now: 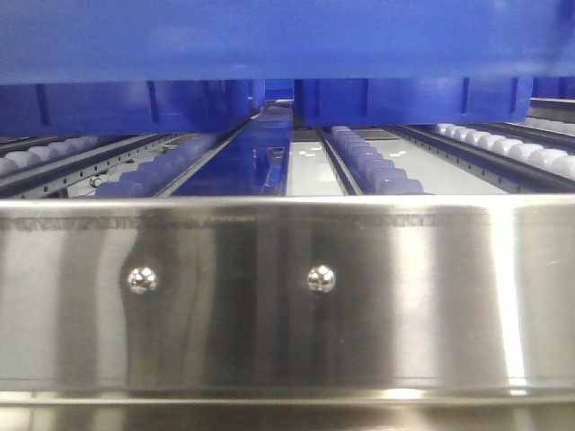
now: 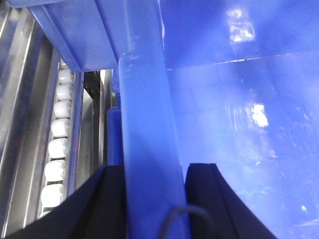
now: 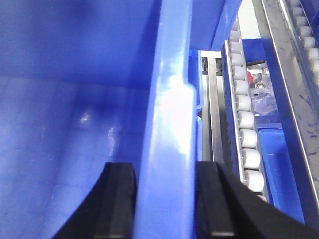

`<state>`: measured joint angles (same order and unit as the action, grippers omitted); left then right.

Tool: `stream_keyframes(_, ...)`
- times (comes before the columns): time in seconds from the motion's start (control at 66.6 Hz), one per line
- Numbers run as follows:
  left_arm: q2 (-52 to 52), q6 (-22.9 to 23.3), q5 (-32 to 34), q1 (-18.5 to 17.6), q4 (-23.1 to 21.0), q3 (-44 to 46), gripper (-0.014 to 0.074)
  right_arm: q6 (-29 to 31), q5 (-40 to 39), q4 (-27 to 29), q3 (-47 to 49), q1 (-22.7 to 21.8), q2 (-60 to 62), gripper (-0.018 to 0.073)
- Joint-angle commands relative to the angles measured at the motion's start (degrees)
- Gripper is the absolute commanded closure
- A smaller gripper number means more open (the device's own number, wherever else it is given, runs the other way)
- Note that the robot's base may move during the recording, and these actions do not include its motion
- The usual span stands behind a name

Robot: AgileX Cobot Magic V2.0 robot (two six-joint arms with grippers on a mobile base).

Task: Move blue bin to conveyor side
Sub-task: 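Lift the blue bin with both grippers and pull it off the rollers, then hold the blue bin with both grippers while the base backs away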

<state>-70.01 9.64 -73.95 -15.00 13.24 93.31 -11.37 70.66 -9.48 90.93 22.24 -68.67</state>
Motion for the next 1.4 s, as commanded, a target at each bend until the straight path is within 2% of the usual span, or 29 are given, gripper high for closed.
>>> stream_keyframes(0.0, 0.8, -0.2, 4.8, -0.7, -0.9, 1.2, 0.0614, 1.4, -6.4, -0.3, 1.0, 0.1, 0.8, 0.0638)
stream_keyframes(1.381, 0.8, -0.2, 4.9, -0.7, -0.9, 1.2, 0.0614, 1.4, -6.9, -0.3, 1.0, 0.1, 0.7, 0.0638)
